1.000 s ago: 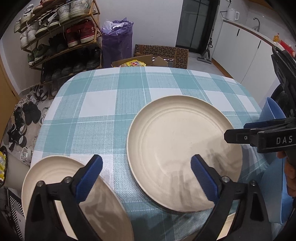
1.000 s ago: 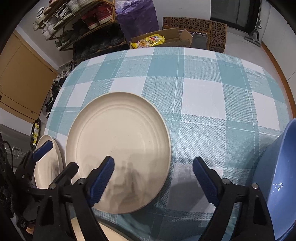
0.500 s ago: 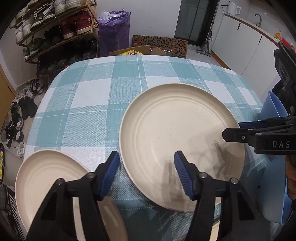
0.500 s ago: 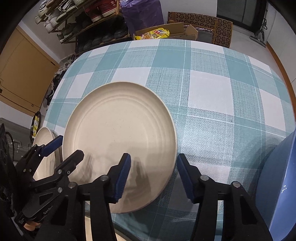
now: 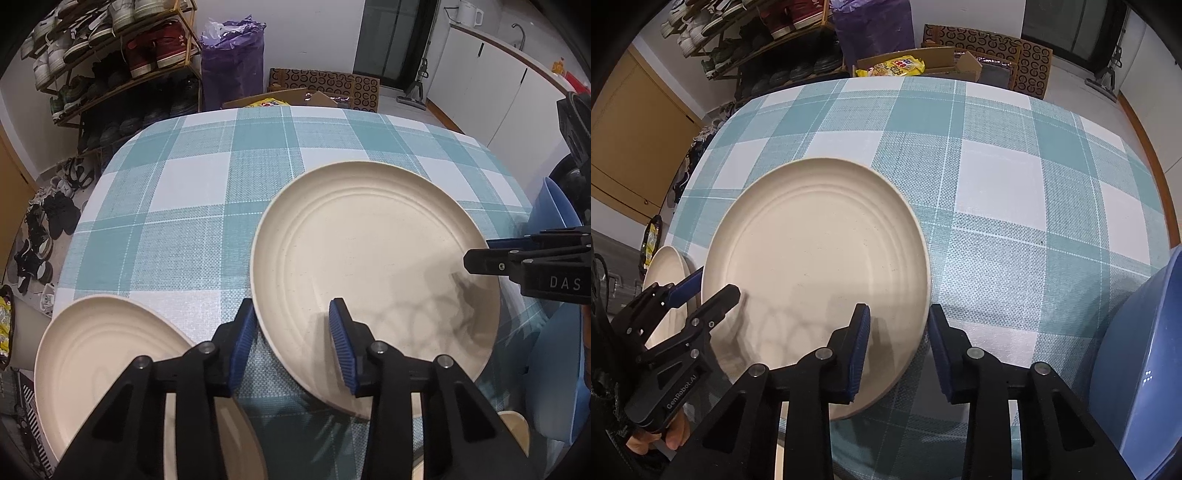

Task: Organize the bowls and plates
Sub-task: 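Close both grippers on the rim of the largest cream plate, then lift the large cream plate with both grippers toward the medium cream plate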

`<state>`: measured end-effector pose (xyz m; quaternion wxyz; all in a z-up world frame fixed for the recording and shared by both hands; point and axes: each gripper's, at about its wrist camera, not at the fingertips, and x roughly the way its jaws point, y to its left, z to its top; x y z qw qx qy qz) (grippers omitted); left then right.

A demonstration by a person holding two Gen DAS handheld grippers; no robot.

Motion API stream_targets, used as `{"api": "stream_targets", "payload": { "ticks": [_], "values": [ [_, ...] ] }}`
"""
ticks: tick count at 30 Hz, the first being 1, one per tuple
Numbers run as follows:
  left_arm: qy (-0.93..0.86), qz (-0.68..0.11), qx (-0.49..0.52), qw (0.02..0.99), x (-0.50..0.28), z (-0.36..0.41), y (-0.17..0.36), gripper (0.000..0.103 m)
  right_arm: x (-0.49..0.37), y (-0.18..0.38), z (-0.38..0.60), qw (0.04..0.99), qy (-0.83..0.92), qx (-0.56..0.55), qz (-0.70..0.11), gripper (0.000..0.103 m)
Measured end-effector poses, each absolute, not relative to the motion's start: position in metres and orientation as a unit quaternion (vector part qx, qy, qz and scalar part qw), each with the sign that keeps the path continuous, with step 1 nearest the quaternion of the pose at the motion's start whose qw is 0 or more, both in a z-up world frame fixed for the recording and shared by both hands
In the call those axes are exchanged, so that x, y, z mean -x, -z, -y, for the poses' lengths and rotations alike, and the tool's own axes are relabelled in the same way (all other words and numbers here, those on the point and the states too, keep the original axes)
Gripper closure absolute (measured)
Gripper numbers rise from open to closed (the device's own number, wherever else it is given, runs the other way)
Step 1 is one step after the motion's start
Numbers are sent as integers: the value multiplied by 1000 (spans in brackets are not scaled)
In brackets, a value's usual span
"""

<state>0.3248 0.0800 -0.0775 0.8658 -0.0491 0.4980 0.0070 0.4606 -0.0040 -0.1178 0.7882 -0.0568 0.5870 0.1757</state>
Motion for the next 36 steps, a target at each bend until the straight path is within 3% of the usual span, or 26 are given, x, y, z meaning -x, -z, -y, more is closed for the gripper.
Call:
{"api": "stream_targets", "payload": {
  "ticks": [8, 36],
  "values": [
    [-13, -494, 52, 868, -322, -84, 76, 75, -459, 118, 9, 793, -169, 70, -580, 87],
    [-18, -462, 43, 886, -303, -78, 45, 77, -435, 94, 15, 814, -170, 71, -551, 87]
  ]
}}
